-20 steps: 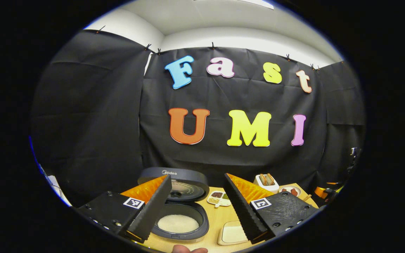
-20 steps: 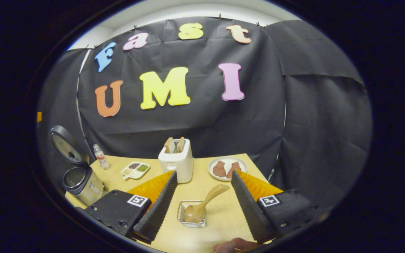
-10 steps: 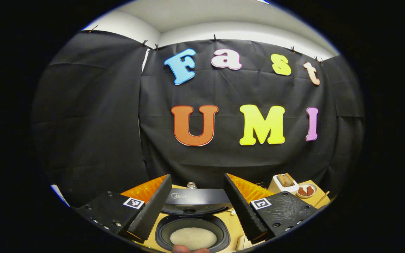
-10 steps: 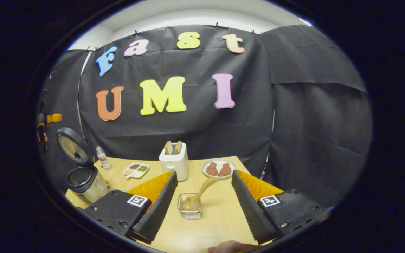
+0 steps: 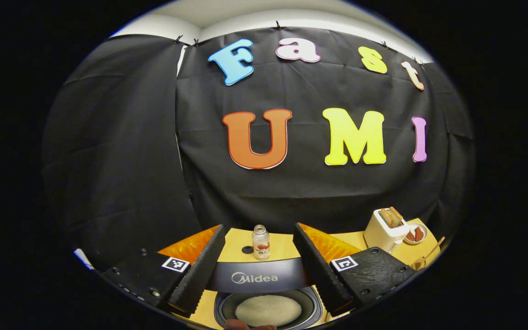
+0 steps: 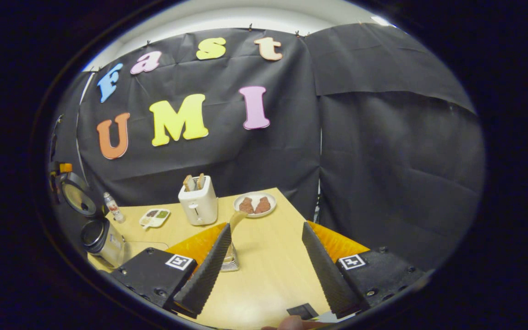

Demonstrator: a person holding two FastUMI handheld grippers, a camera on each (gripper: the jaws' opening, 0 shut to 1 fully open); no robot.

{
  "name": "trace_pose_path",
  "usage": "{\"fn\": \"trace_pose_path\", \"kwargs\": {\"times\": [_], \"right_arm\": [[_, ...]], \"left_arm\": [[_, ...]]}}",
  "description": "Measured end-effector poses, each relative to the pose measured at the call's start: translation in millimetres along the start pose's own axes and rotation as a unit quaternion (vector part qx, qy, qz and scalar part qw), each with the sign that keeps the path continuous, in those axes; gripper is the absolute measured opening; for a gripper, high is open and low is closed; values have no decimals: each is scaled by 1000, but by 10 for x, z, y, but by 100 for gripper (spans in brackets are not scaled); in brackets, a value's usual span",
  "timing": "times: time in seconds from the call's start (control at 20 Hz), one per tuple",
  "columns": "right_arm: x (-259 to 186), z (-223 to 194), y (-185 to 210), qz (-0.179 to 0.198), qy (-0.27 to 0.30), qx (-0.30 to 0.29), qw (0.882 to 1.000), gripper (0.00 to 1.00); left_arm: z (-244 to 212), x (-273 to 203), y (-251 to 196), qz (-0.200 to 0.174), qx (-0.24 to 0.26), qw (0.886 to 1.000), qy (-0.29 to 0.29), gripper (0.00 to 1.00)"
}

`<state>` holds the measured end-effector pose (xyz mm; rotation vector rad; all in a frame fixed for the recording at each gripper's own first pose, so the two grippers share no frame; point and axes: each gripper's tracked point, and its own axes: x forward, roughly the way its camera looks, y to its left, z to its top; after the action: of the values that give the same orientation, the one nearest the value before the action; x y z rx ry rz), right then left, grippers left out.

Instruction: Close the left gripper, press the button to open the rice cooker; take a wooden spoon from the chopstick holder with the right hand, scoop a spoonful of rice and pour it into the rice cooker, then put the wooden spoon back into the chopstick holder.

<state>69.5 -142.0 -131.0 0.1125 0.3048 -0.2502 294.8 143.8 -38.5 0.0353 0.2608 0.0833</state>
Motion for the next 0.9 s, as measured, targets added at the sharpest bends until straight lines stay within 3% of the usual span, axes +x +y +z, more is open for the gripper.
{"fn": "trace_pose_path", "kwargs": {"times": [0.3, 0.6, 0.9], "right_arm": [[78, 131, 381, 52, -6, -31, 998, 100], [57, 90, 602, 95, -6, -48, 994, 100], [-8, 109, 514, 95, -7, -45, 994, 100]], "left_arm": [[-281, -371, -81, -9, -9, 999, 33, 97], [-1021, -889, -207, -19, -22, 994, 110, 99], [-1776, -1137, -253, -21, -15, 983, 181, 99]]}}
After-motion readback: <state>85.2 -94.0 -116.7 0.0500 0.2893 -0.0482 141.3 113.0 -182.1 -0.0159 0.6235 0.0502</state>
